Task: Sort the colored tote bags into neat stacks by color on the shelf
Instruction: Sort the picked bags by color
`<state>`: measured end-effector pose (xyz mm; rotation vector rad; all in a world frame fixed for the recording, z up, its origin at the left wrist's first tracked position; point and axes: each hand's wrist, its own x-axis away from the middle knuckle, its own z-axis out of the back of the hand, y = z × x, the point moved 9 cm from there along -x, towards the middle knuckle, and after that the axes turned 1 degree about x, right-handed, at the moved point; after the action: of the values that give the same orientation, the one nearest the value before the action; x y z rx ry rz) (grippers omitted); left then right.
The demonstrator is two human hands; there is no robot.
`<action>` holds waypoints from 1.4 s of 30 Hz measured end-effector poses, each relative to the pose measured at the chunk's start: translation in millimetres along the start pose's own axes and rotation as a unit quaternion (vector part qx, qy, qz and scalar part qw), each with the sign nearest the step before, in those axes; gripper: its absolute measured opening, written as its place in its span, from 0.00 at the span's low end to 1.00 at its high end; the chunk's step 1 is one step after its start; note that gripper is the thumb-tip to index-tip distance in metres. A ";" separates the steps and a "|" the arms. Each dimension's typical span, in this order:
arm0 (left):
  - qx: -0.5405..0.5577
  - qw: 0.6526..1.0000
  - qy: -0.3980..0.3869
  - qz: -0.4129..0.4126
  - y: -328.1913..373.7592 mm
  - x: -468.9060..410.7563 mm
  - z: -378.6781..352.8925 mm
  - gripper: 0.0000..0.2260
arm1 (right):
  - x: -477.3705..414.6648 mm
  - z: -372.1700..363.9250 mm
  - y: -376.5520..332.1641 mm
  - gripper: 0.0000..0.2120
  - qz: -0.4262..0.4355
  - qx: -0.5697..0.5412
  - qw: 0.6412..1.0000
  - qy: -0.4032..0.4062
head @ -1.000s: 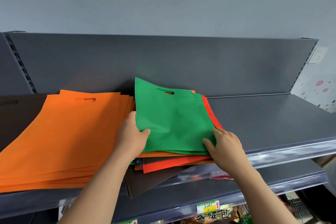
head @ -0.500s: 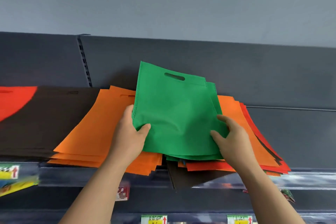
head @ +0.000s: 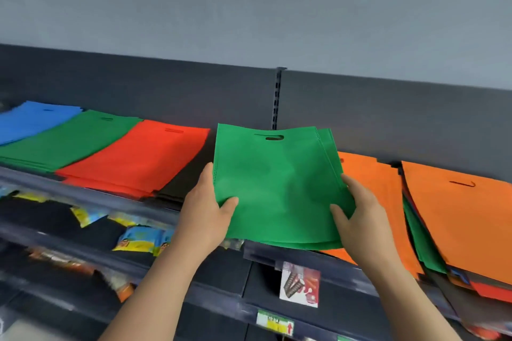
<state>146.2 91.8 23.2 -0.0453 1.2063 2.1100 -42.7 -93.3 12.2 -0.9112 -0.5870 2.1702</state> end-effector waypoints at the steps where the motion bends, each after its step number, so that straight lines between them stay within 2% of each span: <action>1: -0.010 1.000 0.003 0.006 -13.5 -1.4 17.6 0.27 | 1.3 -15.0 -16.9 0.27 0.005 -0.004 1.000 -0.005; 8: -0.034 0.998 0.031 0.048 -100.7 -3.9 128.8 0.26 | 14.1 -116.5 -122.5 0.27 0.046 -0.035 0.997 -0.043; 16: -0.041 0.992 0.059 0.106 -187.2 -20.6 203.2 0.27 | 3.3 -212.0 -206.3 0.27 0.087 -0.047 0.991 -0.094; 19: -0.055 0.988 0.075 0.125 -218.9 -38.9 223.0 0.26 | -12.5 -245.8 -231.1 0.27 0.097 -0.052 0.989 -0.101; 25: -0.073 0.981 0.088 0.159 -275.7 -92.8 253.6 0.34 | -50.6 -309.2 -276.4 0.27 0.121 -0.075 0.984 -0.104; 32: -0.072 0.979 0.083 0.171 -336.0 -160.3 277.5 0.34 | -91.4 -378.1 -313.5 0.28 0.121 -0.054 0.985 -0.112; 42: -0.100 0.984 0.021 0.149 -405.9 -241.4 316.0 0.34 | -108.1 -451.8 -351.6 0.29 0.068 0.003 0.990 -0.125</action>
<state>658.8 334.1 -15.2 -0.0012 1.0738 2.4984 500.6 115.4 -14.6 -0.6985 -0.6522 2.4294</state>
